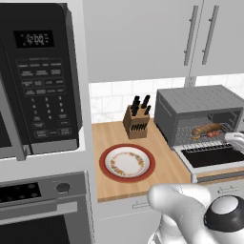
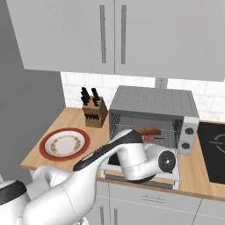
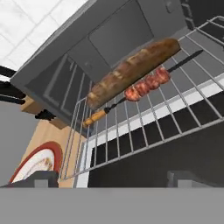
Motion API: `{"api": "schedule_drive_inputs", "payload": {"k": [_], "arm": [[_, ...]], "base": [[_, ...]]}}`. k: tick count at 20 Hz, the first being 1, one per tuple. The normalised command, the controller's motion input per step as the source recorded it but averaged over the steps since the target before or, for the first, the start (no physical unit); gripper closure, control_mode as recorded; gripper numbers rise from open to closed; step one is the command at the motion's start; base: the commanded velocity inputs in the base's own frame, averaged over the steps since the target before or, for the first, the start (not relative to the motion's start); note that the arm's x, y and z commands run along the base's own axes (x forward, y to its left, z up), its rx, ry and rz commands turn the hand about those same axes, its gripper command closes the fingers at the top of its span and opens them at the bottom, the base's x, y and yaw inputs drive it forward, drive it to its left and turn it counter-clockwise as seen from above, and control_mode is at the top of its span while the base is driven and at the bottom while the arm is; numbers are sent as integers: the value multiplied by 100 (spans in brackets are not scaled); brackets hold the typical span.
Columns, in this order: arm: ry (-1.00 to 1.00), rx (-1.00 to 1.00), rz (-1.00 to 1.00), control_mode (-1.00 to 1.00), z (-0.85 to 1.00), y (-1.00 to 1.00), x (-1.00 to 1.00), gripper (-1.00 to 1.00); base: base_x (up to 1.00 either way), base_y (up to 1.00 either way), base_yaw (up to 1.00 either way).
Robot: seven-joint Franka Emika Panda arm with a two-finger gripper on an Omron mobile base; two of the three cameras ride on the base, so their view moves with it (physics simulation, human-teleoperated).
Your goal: Pick up the kebab skewer and baguette bread, and place them inside the toaster oven. Close the toaster oven door and start by setting the timer.
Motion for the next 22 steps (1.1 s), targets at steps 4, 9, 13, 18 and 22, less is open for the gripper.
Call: {"api": "schedule_drive_inputs", "payload": {"k": [4,9,13,18,22], "arm": [[-32,-38,0,-100,-14,97,-10,-100],[-27,-13,1,-100,-11,10,0,-100],[-18,-3,22,-100,0,-69,0,-100],[-14,-5,22,-100,-3,-66,0,-100],[-13,-7,9,-100,-14,-31,0,-100]], "base": [[0,0,0],[0,0,0],[0,0,0],[0,0,0],[0,0,0]]}}
